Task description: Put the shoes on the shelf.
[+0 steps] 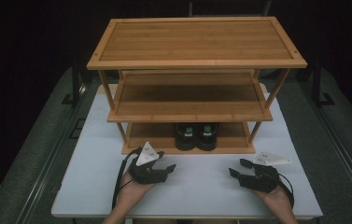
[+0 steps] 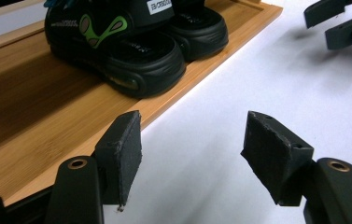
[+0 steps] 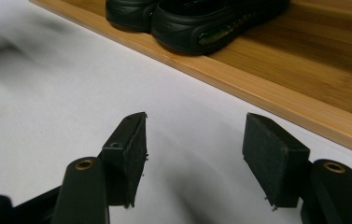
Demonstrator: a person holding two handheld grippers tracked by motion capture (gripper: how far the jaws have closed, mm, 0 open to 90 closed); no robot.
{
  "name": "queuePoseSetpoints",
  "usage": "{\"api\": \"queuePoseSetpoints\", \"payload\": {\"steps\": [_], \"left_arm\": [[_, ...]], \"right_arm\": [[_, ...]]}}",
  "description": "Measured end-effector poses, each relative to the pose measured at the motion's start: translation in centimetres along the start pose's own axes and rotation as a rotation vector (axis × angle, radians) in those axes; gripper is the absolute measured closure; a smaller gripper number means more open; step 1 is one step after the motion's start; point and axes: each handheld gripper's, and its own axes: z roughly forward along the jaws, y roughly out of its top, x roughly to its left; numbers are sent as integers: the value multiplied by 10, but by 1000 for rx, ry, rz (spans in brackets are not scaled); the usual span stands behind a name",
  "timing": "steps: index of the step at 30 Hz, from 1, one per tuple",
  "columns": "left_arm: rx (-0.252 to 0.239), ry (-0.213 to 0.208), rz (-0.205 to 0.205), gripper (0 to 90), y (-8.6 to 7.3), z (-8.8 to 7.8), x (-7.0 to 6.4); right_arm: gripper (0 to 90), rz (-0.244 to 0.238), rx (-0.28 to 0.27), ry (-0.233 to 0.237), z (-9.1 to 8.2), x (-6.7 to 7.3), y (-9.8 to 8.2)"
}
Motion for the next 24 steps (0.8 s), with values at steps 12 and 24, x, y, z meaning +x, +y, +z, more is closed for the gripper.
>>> {"api": "queuePoseSetpoints", "payload": {"steps": [12,24], "left_arm": [[15,10,-16,322,-8,-6,6],[26,24,-24,310,-15,-13,10]], "right_arm": [[383,21,-9,-11,-11,-8,-5],[370,33,-12,-21,-19,-14,-14]]}}
